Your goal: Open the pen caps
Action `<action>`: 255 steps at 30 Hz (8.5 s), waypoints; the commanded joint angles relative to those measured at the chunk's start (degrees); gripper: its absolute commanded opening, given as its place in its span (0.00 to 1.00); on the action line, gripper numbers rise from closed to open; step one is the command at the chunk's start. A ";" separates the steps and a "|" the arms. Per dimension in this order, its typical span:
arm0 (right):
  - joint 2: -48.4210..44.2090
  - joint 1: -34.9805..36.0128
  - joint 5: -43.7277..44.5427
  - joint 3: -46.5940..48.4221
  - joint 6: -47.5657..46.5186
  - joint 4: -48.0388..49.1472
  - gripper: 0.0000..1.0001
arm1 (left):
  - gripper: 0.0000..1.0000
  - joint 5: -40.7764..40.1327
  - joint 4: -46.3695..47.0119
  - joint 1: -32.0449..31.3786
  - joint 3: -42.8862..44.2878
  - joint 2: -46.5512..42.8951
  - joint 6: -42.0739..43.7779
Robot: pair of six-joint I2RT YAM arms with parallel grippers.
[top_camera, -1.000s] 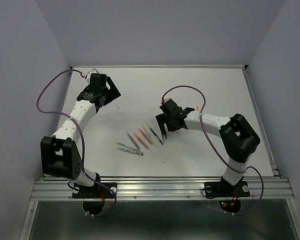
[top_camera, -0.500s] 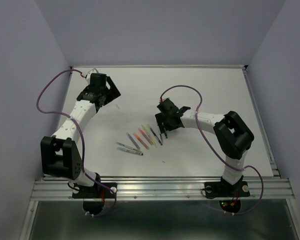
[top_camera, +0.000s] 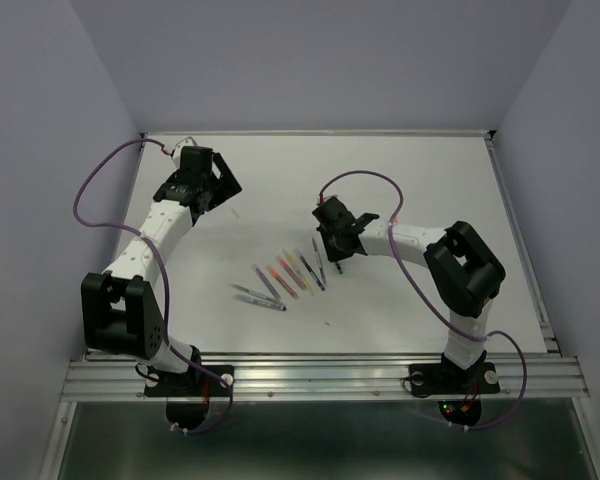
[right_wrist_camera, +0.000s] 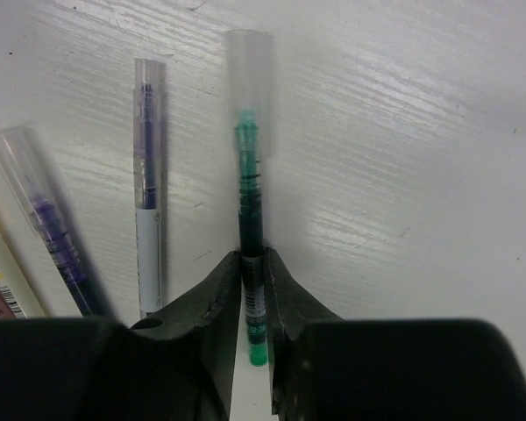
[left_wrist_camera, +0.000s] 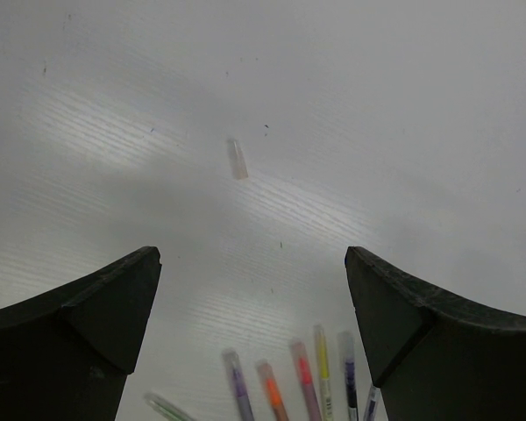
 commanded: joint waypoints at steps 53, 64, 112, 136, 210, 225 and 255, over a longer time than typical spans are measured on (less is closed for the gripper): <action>-23.92 0.21 -19.36 -4.61 -5.68 20.06 0.01 | 0.55 29.74 26.71 -15.58 -5.36 0.33 -8.73; -23.74 0.21 -19.01 -4.25 -5.51 20.06 0.01 | 0.28 29.39 26.45 -15.76 -5.01 0.24 -8.47; -21.63 0.21 -18.04 -3.81 -7.62 17.52 0.01 | 0.00 20.69 28.73 -16.20 -4.31 -3.37 -13.04; -30.52 -8.56 -5.66 -19.73 3.98 10.66 0.01 | 0.00 10.68 11.87 2.52 -0.69 6.04 -5.13; 1.22 3.63 6.57 5.24 2.84 0.38 1.00 | 0.99 2.93 6.85 1.73 -7.73 -8.37 -5.57; -0.45 5.40 3.31 -1.53 6.44 -2.08 0.66 | 0.99 3.46 7.64 1.73 -8.35 -8.11 -5.83; -14.23 5.40 -3.69 -3.37 -4.89 11.97 0.01 | 0.99 19.53 15.98 -8.98 -7.82 -5.22 -6.01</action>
